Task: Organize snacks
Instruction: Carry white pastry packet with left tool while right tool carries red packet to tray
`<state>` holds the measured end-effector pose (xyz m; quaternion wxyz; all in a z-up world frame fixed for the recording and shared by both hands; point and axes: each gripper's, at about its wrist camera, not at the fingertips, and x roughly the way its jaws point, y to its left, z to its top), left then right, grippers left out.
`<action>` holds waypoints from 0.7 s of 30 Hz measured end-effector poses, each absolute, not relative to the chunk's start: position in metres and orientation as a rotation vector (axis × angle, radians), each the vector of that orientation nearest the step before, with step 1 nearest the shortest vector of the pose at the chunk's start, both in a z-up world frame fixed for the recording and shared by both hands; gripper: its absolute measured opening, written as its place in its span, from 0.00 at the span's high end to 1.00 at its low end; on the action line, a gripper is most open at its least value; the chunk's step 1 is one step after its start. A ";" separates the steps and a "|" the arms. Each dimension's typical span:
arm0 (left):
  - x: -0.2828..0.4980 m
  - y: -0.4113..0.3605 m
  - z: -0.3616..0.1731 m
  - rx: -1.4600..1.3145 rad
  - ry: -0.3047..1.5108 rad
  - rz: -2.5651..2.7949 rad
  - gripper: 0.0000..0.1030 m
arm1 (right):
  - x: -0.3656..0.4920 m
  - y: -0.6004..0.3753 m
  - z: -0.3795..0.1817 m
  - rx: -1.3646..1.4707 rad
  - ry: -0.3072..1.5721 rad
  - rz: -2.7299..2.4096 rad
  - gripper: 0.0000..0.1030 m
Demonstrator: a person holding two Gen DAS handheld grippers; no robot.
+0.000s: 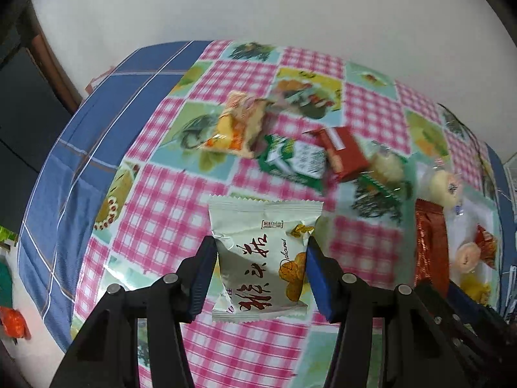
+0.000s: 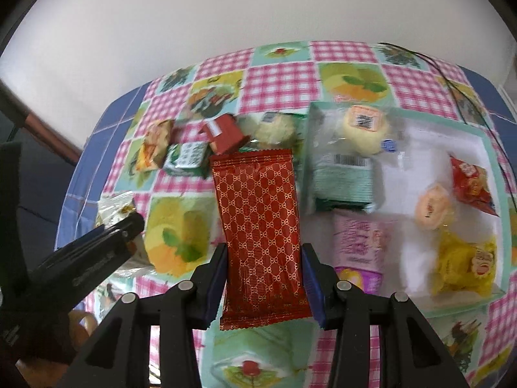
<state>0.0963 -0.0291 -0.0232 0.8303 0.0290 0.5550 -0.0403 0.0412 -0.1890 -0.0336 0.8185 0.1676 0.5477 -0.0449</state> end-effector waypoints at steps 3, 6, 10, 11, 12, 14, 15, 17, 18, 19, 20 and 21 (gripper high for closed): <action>0.095 -0.049 -0.017 0.082 1.162 -0.116 0.46 | 0.037 -0.207 -0.031 0.379 1.154 -0.138 0.54; 0.091 -0.070 -0.010 0.114 1.149 -0.148 0.46 | 0.034 -0.226 -0.030 0.404 1.139 -0.177 0.54; 0.086 -0.104 -0.005 0.182 1.132 -0.200 0.46 | 0.029 -0.251 -0.029 0.423 1.129 -0.241 0.54; 0.084 -0.113 -0.004 0.200 1.128 -0.213 0.46 | 0.028 -0.255 -0.029 0.425 1.129 -0.251 0.54; 0.082 -0.125 -0.004 0.222 1.125 -0.232 0.46 | 0.027 -0.263 -0.030 0.431 1.129 -0.268 0.54; 0.078 -0.144 -0.004 0.251 1.120 -0.266 0.46 | 0.025 -0.274 -0.031 0.449 1.125 -0.286 0.54; 0.077 -0.151 -0.004 0.261 1.119 -0.279 0.46 | 0.023 -0.281 -0.032 0.462 1.123 -0.295 0.54; 0.074 -0.171 -0.004 0.287 1.114 -0.312 0.46 | 0.020 -0.294 -0.035 0.482 1.120 -0.322 0.54; 0.073 -0.179 -0.004 0.297 1.111 -0.323 0.46 | 0.018 -0.302 -0.036 0.491 1.120 -0.341 0.54; 0.072 -0.188 -0.004 0.306 1.106 -0.334 0.46 | 0.016 -0.309 -0.037 0.498 1.120 -0.354 0.54; 0.070 -0.196 -0.004 0.315 1.103 -0.347 0.46 | 0.015 -0.316 -0.038 0.504 1.120 -0.368 0.54; 0.069 -0.204 -0.005 0.324 1.101 -0.360 0.46 | 0.012 -0.323 -0.039 0.512 1.121 -0.382 0.54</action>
